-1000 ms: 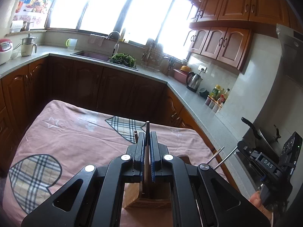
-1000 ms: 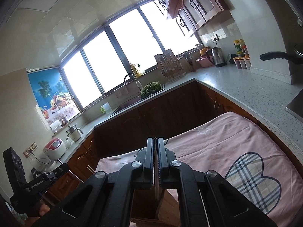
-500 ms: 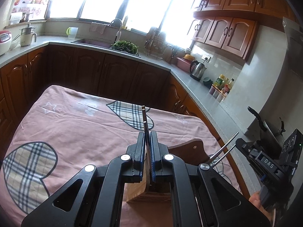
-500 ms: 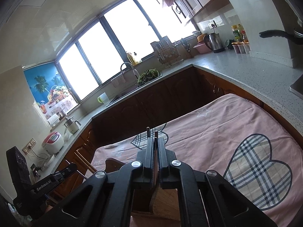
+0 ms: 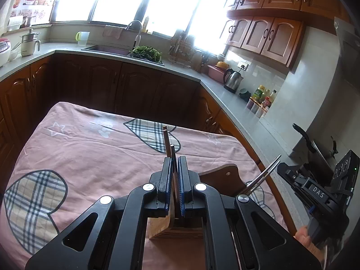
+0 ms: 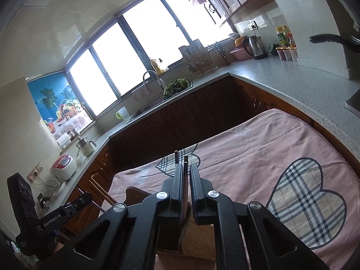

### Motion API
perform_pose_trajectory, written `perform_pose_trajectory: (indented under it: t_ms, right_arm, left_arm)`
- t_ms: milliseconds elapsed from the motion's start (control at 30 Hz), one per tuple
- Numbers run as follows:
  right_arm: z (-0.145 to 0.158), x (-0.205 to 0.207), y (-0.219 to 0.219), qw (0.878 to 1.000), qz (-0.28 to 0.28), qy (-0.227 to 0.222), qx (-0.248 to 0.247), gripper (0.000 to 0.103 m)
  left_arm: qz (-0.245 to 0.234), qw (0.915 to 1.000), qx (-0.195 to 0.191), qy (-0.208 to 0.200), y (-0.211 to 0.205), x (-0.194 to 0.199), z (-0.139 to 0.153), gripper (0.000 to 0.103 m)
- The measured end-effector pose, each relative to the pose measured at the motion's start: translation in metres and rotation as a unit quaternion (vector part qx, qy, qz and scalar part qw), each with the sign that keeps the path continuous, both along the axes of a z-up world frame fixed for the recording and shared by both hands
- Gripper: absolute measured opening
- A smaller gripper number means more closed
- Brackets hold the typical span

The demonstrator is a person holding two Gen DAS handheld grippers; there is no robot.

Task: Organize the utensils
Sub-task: 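Open both grippers to release the chopsticks into the holder, then withdraw both open grippers from the holder toward the spoon and fork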

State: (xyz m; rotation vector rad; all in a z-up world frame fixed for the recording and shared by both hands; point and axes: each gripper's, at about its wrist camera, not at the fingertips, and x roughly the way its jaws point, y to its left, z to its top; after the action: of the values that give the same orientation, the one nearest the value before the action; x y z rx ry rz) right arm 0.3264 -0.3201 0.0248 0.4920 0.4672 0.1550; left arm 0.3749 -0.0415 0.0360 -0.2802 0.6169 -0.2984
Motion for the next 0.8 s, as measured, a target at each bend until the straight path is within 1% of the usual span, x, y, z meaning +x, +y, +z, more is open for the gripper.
perform_pose_trajectory:
  t_ms: [33,100,133,167,200,233,267,300,333,367,400,467,567,600,667,800]
  right_arm:
    - [0.000,-0.001,0.000,1.000,0.001,0.000,0.003,0.010]
    - [0.000,-0.002,-0.001,1.000,0.003,0.001,0.008,0.017]
    - [0.000,-0.003,-0.003,1.000,0.002,0.000,0.011,0.032]
    - [0.001,-0.005,-0.005,1.000,0.001,-0.003,0.012,0.048]
    - [0.002,-0.007,-0.006,1.000,-0.002,-0.007,0.012,0.053]
    - [0.004,-0.009,-0.006,1.000,-0.005,-0.011,0.010,0.055]
    - [0.006,-0.011,-0.006,1.000,-0.006,-0.013,0.008,0.055]
    - [0.007,-0.012,-0.007,1.000,-0.006,-0.013,0.009,0.056]
    - [0.008,-0.013,-0.008,1.000,-0.005,-0.014,0.012,0.063]
    - [0.009,-0.015,-0.008,1.000,-0.006,-0.017,0.014,0.072]
    - [0.010,-0.016,-0.009,1.000,-0.007,-0.020,0.014,0.076]
    - [0.012,-0.020,-0.009,1.000,-0.008,-0.024,0.013,0.086]
    - [0.014,-0.027,-0.008,0.999,-0.005,-0.030,0.014,0.094]
    - [0.014,-0.029,-0.007,0.999,-0.004,-0.032,0.014,0.095]
    - [0.014,-0.034,-0.006,0.999,-0.001,-0.032,0.016,0.096]
    - [0.014,-0.045,-0.001,0.999,0.010,-0.029,0.017,0.098]
  left_arm:
    - [0.000,1.0000,0.000,0.001,0.000,0.000,0.000,0.005]
    - [0.000,1.0000,0.001,0.003,0.001,0.000,0.000,0.007]
    - [-0.001,1.0000,-0.001,0.005,0.001,0.000,0.001,0.012]
    - [0.000,1.0000,-0.002,0.005,0.002,0.000,0.001,0.022]
    - [0.003,1.0000,-0.001,0.004,0.002,-0.001,0.001,0.028]
    - [0.006,1.0000,0.002,0.001,0.002,-0.002,0.002,0.038]
    - [0.007,1.0000,0.003,-0.001,0.002,-0.004,0.003,0.040]
    - [0.007,1.0000,0.005,-0.003,0.002,-0.005,0.004,0.040]
    - [0.007,1.0000,0.006,-0.002,0.002,-0.006,0.004,0.043]
    - [0.006,1.0000,0.005,-0.002,0.003,-0.007,0.005,0.050]
    - [0.007,1.0000,0.005,-0.003,0.004,-0.010,0.005,0.055]
    - [0.012,0.9999,0.009,-0.008,0.005,-0.017,0.007,0.073]
    - [0.018,0.9995,0.017,-0.017,0.008,-0.029,0.009,0.082]
    - [0.018,0.9995,0.018,-0.017,0.009,-0.033,0.009,0.082]
    - [0.018,0.9996,0.020,-0.014,0.010,-0.040,0.008,0.087]
    - [0.023,0.9995,0.016,-0.013,0.017,-0.056,0.008,0.089]
